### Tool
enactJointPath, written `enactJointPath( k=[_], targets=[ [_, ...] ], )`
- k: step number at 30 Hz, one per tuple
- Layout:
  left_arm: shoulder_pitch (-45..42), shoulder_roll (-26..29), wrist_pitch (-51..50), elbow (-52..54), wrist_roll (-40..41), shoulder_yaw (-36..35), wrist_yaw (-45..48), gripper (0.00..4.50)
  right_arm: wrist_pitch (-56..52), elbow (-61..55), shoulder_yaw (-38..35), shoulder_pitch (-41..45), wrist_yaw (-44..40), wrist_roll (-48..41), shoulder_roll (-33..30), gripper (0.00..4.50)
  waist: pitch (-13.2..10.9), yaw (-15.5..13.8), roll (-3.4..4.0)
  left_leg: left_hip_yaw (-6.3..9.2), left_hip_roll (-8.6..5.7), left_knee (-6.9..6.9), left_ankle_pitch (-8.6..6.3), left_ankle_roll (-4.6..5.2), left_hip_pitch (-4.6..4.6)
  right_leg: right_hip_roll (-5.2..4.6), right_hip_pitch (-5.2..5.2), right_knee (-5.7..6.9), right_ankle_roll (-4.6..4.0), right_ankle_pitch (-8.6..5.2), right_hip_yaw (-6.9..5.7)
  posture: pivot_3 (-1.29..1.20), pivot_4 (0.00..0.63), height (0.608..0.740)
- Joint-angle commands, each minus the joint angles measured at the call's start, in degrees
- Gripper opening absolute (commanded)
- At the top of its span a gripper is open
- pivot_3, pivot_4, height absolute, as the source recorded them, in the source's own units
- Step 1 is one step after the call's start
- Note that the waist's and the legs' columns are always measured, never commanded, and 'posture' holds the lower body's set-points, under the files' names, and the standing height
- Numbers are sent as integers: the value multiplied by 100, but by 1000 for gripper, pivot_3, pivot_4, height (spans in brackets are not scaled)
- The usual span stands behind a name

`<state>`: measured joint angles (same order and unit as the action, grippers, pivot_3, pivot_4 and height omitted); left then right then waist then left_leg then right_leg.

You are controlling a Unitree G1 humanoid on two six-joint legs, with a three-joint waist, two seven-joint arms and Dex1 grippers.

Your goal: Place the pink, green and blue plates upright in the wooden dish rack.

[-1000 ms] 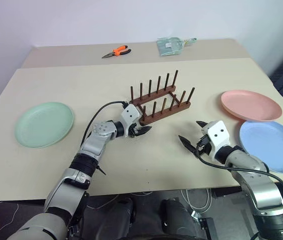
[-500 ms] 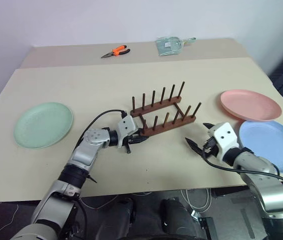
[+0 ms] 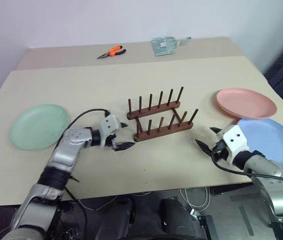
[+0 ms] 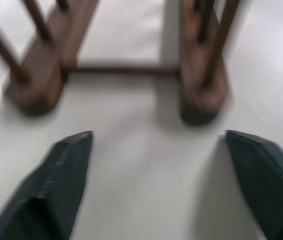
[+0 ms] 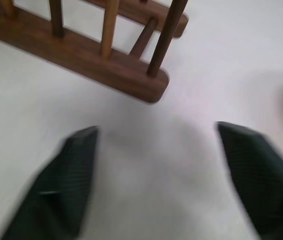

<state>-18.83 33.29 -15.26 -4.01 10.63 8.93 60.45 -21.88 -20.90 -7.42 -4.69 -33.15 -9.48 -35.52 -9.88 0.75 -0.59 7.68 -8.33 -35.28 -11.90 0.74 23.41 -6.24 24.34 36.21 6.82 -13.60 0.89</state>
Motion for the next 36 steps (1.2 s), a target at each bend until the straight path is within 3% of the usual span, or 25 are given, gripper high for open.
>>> enactJointPath(
  k=[1, 3, 4, 10, 16, 25, 28, 34, 36],
  targets=[
    [517, 114, -767, 1044, 421, 178, 199, 2176, -1, 14, 267, 236, -30, 135, -13, 1131, 1, -10, 3, 0, 0, 0, 0, 0, 0, 0, -1, 0, -1, 0, 0, 0, 150, 720],
    [586, 38, -976, 1303, 386, 310, 22, 1157, -8, 88, 420, 332, -15, 207, 28, 79, 1, -67, 3, -1, 0, -5, 0, -1, 0, -2, -6, -2, -6, -3, 0, 0, 150, 720],
    [573, -62, -1035, 1369, 267, 445, -138, 697, -14, 151, 516, 403, 23, 268, 69, 0, 1, -104, 3, 0, -1, -6, -1, -1, 0, -3, -8, -3, -12, -7, -1, 0, 150, 720],
    [236, -1124, -913, 848, -672, 936, -1690, 697, -19, 939, 1067, 1082, 515, 872, 376, 0, 2, -232, 0, -2, -12, -21, -2, 0, 1, -14, -22, -11, -11, -6, -5, 0, 150, 720],
    [-145, -1397, -569, -148, -1075, 631, -2748, 697, 207, 1738, 1330, 1746, 917, 1301, 703, 0, 13, -201, -3, -2, -8, -23, -2, -2, -9, -5, -27, -5, -7, -1, -4, 0, 150, 720],
    [-561, -1443, -103, -830, -1089, 565, -2952, 697, 508, 2312, 1281, 2277, 979, 1425, 728, 0, 21, -132, 0, 1, -6, -28, 2, -2, -13, 6, -28, 3, -3, 4, -7, 0, 150, 720],
    [-424, -1402, -39, -519, -1021, 630, -2753, 619, 646, 1851, 1074, 1999, 692, 1530, 133, 819, 22, -143, 1, 0, -6, -28, 2, -2, -11, 6, -26, 3, -2, 5, -6, 0, 150, 720],
    [-141, -1468, 0, 166, -679, 611, -2379, 619, 722, 1240, 307, 1608, 534, 1789, -1101, 3826, 21, -137, 4, -3, -8, -26, -2, 2, -1, 0, -16, 0, 2, 2, -6, 0, 150, 720],
    [-140, -1533, 2, 230, -625, 608, -2318, 619, 731, 1362, 228, 1578, 565, 1978, -1382, 3826, 21, -147, 3, -3, -7, -25, -2, 2, -1, -1, -15, 1, 1, 2, -6, 0, 150, 720]
  ],
)
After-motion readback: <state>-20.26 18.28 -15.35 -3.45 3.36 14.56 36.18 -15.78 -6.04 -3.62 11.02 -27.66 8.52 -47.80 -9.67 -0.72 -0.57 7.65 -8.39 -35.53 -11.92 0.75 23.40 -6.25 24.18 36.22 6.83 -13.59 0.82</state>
